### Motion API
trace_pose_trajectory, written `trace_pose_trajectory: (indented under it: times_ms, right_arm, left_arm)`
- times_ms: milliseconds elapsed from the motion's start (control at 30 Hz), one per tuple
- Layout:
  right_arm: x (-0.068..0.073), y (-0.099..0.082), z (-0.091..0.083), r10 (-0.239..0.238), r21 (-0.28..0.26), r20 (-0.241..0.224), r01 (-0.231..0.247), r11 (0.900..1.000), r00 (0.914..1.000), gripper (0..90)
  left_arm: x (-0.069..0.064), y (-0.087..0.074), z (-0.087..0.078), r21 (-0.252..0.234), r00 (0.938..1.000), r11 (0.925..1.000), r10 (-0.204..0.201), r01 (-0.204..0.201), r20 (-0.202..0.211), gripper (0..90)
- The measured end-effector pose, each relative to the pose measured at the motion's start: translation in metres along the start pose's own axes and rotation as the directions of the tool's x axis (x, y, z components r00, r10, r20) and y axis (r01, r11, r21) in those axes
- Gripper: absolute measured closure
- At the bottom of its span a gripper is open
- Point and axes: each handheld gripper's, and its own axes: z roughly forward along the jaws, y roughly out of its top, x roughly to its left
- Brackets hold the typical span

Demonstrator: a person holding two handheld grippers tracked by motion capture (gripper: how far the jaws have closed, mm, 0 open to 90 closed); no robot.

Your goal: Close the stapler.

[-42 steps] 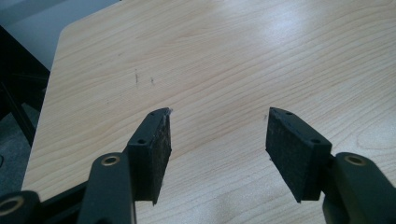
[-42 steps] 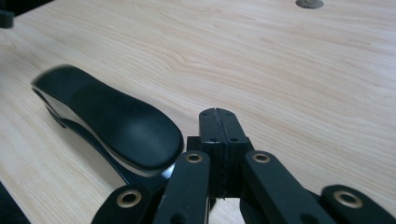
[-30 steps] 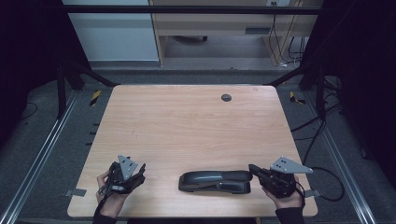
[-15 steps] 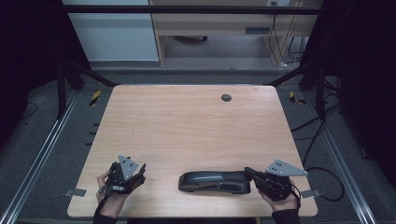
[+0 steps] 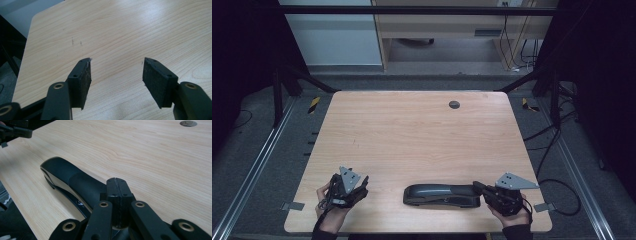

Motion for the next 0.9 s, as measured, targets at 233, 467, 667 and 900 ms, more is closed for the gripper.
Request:
trace_pose_trajectory:
  times_ms: [233,467,667,900]
  right_arm:
    - [-0.0004,-0.0037,0.0016,-0.012,0.005,0.005,0.012,0.9999,0.9999,90.0]
    - [-0.003,-0.008,0.005,-0.011,0.029,0.002,0.011,0.9995,0.9999,90.0]
    - [-0.0026,-0.0084,0.0051,-0.015,0.025,0.004,0.015,0.9996,0.9999,90.0]
    - [-0.0029,-0.0071,0.0046,-0.023,0.022,0.0,0.023,0.9995,0.9997,90.0]
  left_arm:
    - [-0.0003,-0.0001,0.0004,0.003,1.0,1.0,0.002,-0.002,-0.002,39.2]
    - [-0.0006,-0.0002,0.0006,0.004,1.0,1.0,0.0,0.0,-0.001,39.2]
    - [-0.0007,-0.0002,0.0006,0.006,1.0,1.0,0.003,-0.003,0.0,39.2]
    - [-0.0001,-0.0001,0.0001,0.001,1.0,1.0,0.001,-0.001,-0.002,39.0]
